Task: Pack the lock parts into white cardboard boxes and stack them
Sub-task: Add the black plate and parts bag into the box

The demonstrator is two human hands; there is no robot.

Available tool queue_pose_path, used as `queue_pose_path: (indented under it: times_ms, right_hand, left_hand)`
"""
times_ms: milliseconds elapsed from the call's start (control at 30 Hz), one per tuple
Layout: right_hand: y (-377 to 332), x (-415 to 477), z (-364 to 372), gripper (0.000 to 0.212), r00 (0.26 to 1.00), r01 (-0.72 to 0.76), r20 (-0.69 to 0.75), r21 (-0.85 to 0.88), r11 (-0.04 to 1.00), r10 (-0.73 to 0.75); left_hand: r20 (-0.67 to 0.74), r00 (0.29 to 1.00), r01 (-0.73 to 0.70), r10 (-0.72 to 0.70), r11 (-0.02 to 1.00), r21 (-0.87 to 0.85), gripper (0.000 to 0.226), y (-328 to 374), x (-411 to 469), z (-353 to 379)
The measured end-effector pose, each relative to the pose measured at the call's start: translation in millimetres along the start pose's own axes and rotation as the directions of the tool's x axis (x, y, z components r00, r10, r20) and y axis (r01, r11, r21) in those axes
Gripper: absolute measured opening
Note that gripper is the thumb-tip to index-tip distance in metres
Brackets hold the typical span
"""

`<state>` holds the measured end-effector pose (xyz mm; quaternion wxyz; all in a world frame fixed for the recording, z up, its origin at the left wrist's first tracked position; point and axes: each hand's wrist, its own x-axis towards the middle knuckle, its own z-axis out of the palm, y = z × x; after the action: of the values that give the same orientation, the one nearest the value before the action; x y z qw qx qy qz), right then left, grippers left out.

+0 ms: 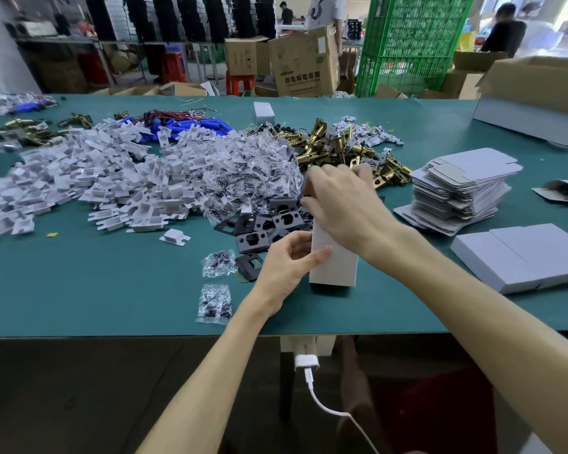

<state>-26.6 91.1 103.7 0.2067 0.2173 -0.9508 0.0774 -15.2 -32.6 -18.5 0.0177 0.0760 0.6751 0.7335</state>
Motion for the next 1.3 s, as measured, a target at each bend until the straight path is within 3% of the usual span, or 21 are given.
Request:
queue_pose_path:
  times_ms: [100, 167, 233, 333, 467, 667, 800, 933, 1033, 1167, 1300]
  right_hand:
    - [-39.7, 7.2, 10.1, 0.025, 0.992, 0.115, 0.046, 0.102, 0.988, -0.120]
    - [-70.0, 15.8, 25.7, 0.031, 0.961, 0.183, 0.183, 0.140, 0.973, -0.207]
    - [-96.5, 24.4, 45.0, 0.037, 0.913, 0.223, 0.313, 0.150, 0.963, -0.260]
    - [-121.4, 30.3, 74.5, 0.027, 0.867, 0.243, 0.408, 0.155, 0.958, -0.286]
    - [-129.4, 27.8, 96.1, 0.024, 0.833, 0.223, 0.491, 0.123, 0.967, -0.254]
    - [-113.9, 26.5, 101.3, 0.022, 0.876, 0.177, 0.420, 0.182, 0.967, -0.239]
    - [-113.5, 27.5, 99.7, 0.022, 0.902, 0.064, 0.379, 0.359, 0.931, -0.207]
    - [-105.2, 27.8, 81.8, 0.018, 0.929, -0.074, 0.337, 0.569, 0.819, -0.150]
    - [-86.4, 23.7, 56.1, 0.015, 0.959, -0.088, 0.257, 0.680, 0.728, -0.124]
    - [-43.4, 20.8, 16.2, 0.011, 0.995, -0.102, 0.087, 0.806, 0.583, 0.053]
    - [13.1, 24.2, -8.6, 0.013, 0.983, -0.137, 0.012, 0.707, 0.693, 0.182]
  left_hand:
    - [-0.029, 1.000, -0.004, 0.006, 0.996, 0.085, 0.021, -6.3, -0.4, -2.3]
    - [-0.067, 0.997, 0.034, -0.026, 0.992, 0.121, 0.028, -10.4, -3.1, -4.2]
    - [-0.016, 0.997, 0.071, -0.070, 0.995, 0.074, 0.026, -10.5, -3.1, -4.1]
    - [-0.030, 0.997, 0.066, -0.066, 0.998, -0.004, 0.032, -1.0, 0.2, 1.0]
    - [-0.071, 0.997, 0.039, -0.034, 0.996, 0.074, 0.035, 3.5, 3.3, 4.7]
    - [-0.087, 0.996, 0.023, -0.018, 0.998, 0.052, 0.035, 1.6, 4.1, 6.6]
    - [-0.074, 0.997, 0.036, -0.035, 0.999, 0.000, 0.028, -0.6, 3.1, 5.5]
    - [-0.007, 1.000, 0.019, -0.020, 0.998, -0.056, 0.025, -2.5, 1.6, 0.6]
    - [0.015, 1.000, -0.017, 0.017, 1.000, 0.004, 0.025, -7.8, 0.3, -1.2]
    - [-0.024, 0.999, -0.039, 0.040, 0.998, 0.040, 0.022, -6.3, 2.2, -1.7]
    - [0.003, 1.000, -0.023, 0.023, 0.998, -0.051, 0.045, -3.1, 1.7, -0.2]
